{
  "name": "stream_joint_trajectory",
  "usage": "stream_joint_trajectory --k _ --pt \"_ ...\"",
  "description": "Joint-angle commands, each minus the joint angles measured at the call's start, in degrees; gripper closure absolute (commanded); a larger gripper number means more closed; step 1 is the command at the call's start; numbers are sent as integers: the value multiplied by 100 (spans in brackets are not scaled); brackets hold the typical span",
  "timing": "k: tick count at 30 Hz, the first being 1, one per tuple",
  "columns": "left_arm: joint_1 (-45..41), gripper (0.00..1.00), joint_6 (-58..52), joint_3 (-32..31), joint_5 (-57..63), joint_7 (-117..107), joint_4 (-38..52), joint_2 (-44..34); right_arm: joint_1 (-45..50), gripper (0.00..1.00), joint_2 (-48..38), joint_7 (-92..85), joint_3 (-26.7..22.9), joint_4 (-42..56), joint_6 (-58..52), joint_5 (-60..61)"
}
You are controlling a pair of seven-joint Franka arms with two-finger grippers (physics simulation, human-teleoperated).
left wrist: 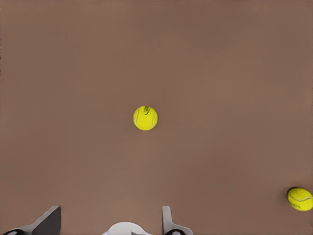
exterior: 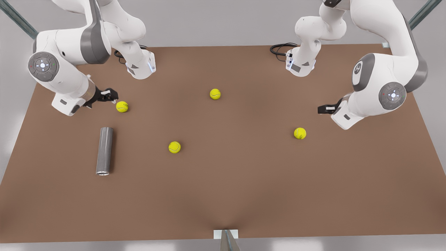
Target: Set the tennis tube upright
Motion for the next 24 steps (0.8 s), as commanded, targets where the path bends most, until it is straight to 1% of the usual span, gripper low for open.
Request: stream_joint_trajectory --k 1,2,3,5,7,9,11,14,17,19,21,22,24 --pt "-3 0 443 -3 1 -669 -2 -9 -527 0 -9 -346 -3 -21 567 -5" --pt "-3 0 443 -3 1 -669 -2 -9 -536 0 44 -346 -12 6 567 -40" --pt "-3 0 434 -3 1 -669 -11 -10 -571 0 272 -346 -12 41 672 -93" --pt "-3 0 434 -3 1 -669 -46 -1 -702 0 1124 -346 -3 217 1471 -462" --pt "-3 0 434 -3 10 -678 -73 -1 -1388 0 1951 -434 6 217 2333 -366" --pt "-3 0 434 -3 1 -704 -81 8 -1617 0 2153 -434 6 164 2693 -339" --pt "-3 0 355 -3 10 -678 -117 8 -1670 0 2206 -434 15 24 2764 -304" --pt "5 0 382 6 18 -669 -117 34 -1670 0 2206 -434 15 -785 3818 -146" --pt "14 0 382 15 27 -669 -125 52 -1670 0 2215 -443 15 -1391 4336 -67" --pt "14 0 382 15 27 -669 -134 61 -1784 0 2065 -548 24 -1927 4969 -75" --pt "23 0 382 15 27 -669 -134 78 -1828 0 2136 -592 15 -2164 5198 -75" --pt "14 0 373 15 27 -678 -134 78 -1889 0 2136 -592 24 -2436 5461 -75" --pt "14 0 355 15 27 -687 -143 78 -1916 0 2258 -680 15 -2534 5506 -75"
